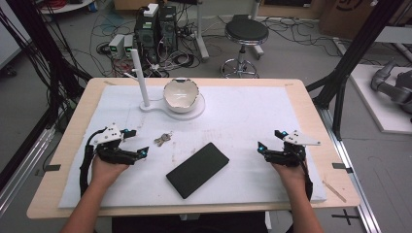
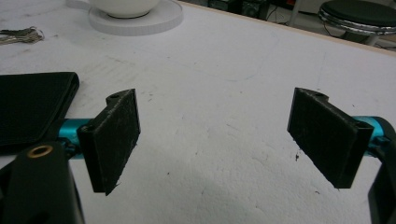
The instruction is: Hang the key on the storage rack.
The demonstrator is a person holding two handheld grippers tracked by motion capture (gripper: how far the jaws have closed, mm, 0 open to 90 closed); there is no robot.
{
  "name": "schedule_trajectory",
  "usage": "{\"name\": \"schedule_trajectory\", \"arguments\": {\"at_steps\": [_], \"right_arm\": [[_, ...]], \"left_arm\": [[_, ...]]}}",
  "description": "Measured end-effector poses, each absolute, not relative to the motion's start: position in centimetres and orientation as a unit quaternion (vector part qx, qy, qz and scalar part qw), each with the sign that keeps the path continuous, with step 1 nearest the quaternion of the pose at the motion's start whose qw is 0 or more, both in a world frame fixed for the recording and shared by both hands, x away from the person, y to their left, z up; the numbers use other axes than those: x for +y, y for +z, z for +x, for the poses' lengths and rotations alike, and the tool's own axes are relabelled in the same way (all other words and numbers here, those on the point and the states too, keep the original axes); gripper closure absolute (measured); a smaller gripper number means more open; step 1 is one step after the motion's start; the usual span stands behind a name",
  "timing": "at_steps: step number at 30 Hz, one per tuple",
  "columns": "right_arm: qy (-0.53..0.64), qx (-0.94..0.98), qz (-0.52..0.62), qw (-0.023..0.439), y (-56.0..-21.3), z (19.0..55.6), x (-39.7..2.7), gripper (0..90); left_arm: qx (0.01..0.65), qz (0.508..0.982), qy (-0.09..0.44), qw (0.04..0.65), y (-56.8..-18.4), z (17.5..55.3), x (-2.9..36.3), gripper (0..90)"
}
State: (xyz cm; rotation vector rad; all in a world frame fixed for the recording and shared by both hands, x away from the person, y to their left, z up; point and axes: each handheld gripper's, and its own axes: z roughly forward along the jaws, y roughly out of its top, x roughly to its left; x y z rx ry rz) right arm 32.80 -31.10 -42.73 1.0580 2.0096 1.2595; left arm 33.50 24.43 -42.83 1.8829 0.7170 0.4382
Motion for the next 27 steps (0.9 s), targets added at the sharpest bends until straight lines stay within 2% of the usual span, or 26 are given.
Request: {"name": "schedule_trajectory", "arguments": {"at_steps": [4,14,27], "right_arm": [[0.462,0.755,0.391,0.251,-42.8,32.7,-31.0,17.3],[0.479,0.741,0.395,0.256,-42.5,32.3,-31.4,17.3],[0.479,0.749,0.391,0.24,-42.7,32.7,-31.1,17.3]], "left_arm": [[0.298,0.784,0.185,0.512,-42.8,33.6,24.4,14.0],[0.298,0.784,0.18,0.514,-42.7,34.0,24.3,14.1],[0.285,0.802,0.159,0.5,-41.1,36.9,21.7,16.0]]}}
